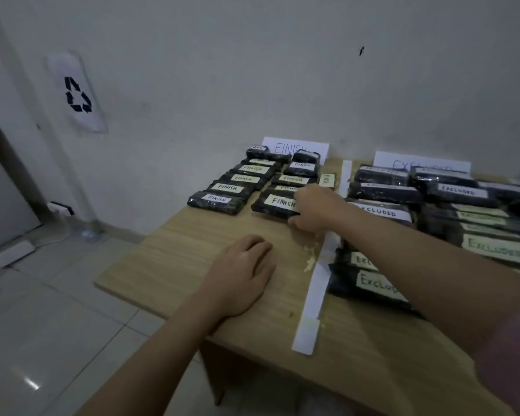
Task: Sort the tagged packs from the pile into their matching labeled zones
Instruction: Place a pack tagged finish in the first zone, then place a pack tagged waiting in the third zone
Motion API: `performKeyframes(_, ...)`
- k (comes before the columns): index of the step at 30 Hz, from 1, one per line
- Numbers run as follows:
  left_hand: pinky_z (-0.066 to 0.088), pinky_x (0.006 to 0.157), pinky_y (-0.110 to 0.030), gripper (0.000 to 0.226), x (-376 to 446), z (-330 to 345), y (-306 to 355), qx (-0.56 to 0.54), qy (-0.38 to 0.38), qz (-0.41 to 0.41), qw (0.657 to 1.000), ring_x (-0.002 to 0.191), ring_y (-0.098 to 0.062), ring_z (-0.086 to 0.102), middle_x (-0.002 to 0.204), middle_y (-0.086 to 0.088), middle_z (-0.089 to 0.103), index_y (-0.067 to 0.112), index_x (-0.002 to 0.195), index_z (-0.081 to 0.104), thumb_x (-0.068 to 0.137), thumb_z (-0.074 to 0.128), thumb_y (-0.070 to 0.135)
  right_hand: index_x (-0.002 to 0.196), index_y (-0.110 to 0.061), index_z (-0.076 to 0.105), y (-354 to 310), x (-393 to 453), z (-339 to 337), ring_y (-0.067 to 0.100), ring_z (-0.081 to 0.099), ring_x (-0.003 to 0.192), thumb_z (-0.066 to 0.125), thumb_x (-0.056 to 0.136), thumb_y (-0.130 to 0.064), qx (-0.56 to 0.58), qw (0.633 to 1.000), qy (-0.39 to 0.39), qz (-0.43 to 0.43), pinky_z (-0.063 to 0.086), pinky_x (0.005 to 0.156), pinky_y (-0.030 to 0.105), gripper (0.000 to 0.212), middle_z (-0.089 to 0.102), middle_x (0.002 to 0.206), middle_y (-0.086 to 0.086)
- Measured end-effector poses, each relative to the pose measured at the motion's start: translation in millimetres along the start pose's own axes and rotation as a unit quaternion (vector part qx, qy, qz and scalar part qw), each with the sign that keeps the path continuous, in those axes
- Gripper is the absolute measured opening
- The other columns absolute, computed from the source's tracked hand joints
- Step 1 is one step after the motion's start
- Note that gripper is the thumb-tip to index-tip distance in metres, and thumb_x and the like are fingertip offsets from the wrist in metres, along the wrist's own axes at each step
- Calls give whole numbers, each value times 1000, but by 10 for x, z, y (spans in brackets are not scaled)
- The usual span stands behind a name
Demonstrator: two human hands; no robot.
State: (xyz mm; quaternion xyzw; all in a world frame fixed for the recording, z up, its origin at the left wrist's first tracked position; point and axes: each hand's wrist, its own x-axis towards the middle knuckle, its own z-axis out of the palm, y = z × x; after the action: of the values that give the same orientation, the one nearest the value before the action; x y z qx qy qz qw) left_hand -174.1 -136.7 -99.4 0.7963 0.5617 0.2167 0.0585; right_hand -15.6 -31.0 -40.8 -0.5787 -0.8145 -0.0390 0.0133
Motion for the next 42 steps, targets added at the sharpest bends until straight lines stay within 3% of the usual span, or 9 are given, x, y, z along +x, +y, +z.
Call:
performKeyframes(6,33,99,-27,60,-3,51,-31,14,16,12,1000,120,-16,47,137,2,47,17,131,50,83,31,46,86,-14,47,-136,173,78,23,55,86,57,87,-33,-20,1000,-13,17,43,69,33,20,56,104,7)
performKeyframes(12,38,91,-28,74,43,-18,-6,55,5,16,998,112,-19,53,129,3,53,18,125,55,73,17,57,110,-11,55,48,-81,-113,27,54,105,52,87,-46,-94,994,35,-41,42,79,37,42,53,117,7)
performKeyframes(16,39,92,-31,49,143,-101,179,90,-5,28,996,114,-23,52,132,-1,51,17,128,51,91,32,42,119,-12,52,383,-483,-395,29,52,113,50,89,-42,-77,995,57,-37,45,85,38,42,52,127,8)
performKeyframes(22,41,87,-33,72,343,-185,875,77,16,122,989,114,-25,53,132,-4,52,16,131,49,80,13,52,117,-16,53,1036,-1495,-650,27,50,115,51,89,-43,-42,998,50,8,44,90,39,39,55,116,5)
performKeyframes(25,41,91,-38,68,363,-103,1270,63,30,191,979,114,-26,54,129,-4,55,14,128,52,84,17,51,134,-18,46,1314,-2048,-662,24,43,126,52,89,-44,-23,998,34,42,40,101,41,52,48,137,4)
performKeyframes(29,39,93,-35,75,275,52,1754,67,13,264,962,118,-23,52,131,-3,55,15,129,52,79,9,52,134,-24,47,1526,-2736,-621,15,43,126,56,89,-38,17,999,20,44,35,103,31,48,48,136,-4)
performKeyframes(34,36,96,-32,73,58,222,2104,59,-28,318,946,122,-18,47,134,0,51,18,134,46,82,7,53,125,-30,55,1535,-3420,-519,-15,43,96,58,83,-13,81,995,-66,-1,30,84,5,45,52,116,-21)
performKeyframes(38,34,99,-31,67,-202,307,2228,35,-41,343,938,124,-18,47,135,0,51,19,133,48,86,12,51,134,-38,42,1547,-3753,-355,-4,32,125,53,79,-9,78,994,-73,3,27,103,15,63,36,137,-21)
performKeyframes(42,21,103,-23,75,-423,351,2309,14,-91,346,934,132,-6,33,144,8,39,28,141,35,80,3,58,129,-37,49,1602,-3846,-89,9,49,115,61,77,-20,91,995,28,-21,44,96,34,56,48,128,-11)
